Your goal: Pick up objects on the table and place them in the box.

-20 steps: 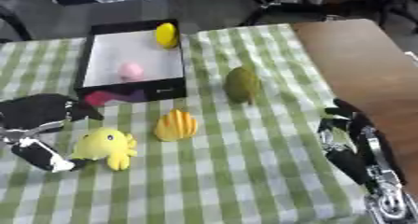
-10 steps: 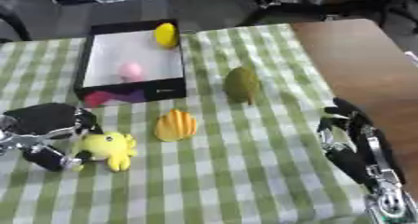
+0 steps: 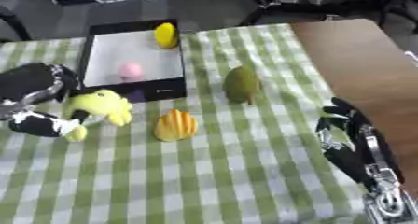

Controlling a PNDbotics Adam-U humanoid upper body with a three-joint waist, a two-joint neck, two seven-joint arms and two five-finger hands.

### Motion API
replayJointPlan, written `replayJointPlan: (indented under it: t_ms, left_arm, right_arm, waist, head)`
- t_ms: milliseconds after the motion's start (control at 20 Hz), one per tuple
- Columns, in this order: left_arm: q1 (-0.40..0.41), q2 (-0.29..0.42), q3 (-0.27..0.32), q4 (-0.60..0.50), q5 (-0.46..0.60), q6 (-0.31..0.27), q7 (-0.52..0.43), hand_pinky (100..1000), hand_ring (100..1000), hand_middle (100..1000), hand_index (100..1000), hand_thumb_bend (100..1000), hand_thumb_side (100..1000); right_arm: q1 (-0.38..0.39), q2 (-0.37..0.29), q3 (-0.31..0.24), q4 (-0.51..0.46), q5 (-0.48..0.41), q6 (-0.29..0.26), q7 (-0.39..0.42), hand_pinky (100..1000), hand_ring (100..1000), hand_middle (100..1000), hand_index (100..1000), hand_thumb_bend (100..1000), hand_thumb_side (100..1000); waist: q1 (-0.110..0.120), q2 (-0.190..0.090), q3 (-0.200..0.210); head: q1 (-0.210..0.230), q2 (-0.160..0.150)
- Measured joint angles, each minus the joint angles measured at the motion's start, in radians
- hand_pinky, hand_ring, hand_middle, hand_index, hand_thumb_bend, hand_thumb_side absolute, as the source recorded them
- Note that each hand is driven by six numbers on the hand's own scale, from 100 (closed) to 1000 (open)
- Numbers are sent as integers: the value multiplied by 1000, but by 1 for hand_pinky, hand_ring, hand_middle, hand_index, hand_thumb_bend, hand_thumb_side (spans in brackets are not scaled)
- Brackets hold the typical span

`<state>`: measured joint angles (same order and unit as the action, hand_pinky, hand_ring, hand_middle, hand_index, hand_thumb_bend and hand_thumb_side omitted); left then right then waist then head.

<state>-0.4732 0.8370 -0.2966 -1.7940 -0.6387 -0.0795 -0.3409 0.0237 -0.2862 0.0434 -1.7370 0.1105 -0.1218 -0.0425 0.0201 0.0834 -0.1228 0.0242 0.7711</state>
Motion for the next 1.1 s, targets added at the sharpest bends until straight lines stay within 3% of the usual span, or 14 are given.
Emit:
replayJointPlan:
  t_ms: [100,250,550,800,1000,1100]
  left_arm:
    - [-60,15,20,10,26,24,-4,568,404,435,549,100,275]
    - [-167,1,22,109,22,46,-18,575,416,446,563,100,276]
    - [-337,-156,6,475,-145,32,-34,583,428,459,579,100,275]
    - [-406,-296,51,749,-302,12,38,583,431,463,583,100,281]
    - [-422,-377,89,884,-358,0,122,598,449,481,606,100,305]
    - [-422,-399,96,921,-374,-7,152,635,484,526,662,175,343]
  right_arm:
    - [1,0,0,2,0,0,0,885,726,753,904,100,401]
    - [3,0,0,2,0,0,1,885,726,753,904,100,401]
    - [4,0,1,2,-1,1,2,885,726,752,904,100,401]
    - [3,1,9,3,-4,-2,9,885,726,752,904,100,402]
    - [2,6,16,3,-11,-3,18,885,726,752,904,100,404]
    - [2,10,19,3,-13,-4,20,886,726,752,904,100,404]
  waist:
    - [0,0,0]
    - [0,-2,-4]
    - [0,-2,-16]
    - [-1,-2,-32]
    - [-3,-2,-47]
    - [-4,-2,-49]
  head:
    - [0,0]
    - [0,0]
    - [1,0]
    - [14,0]
    - [27,0]
    - [30,0]
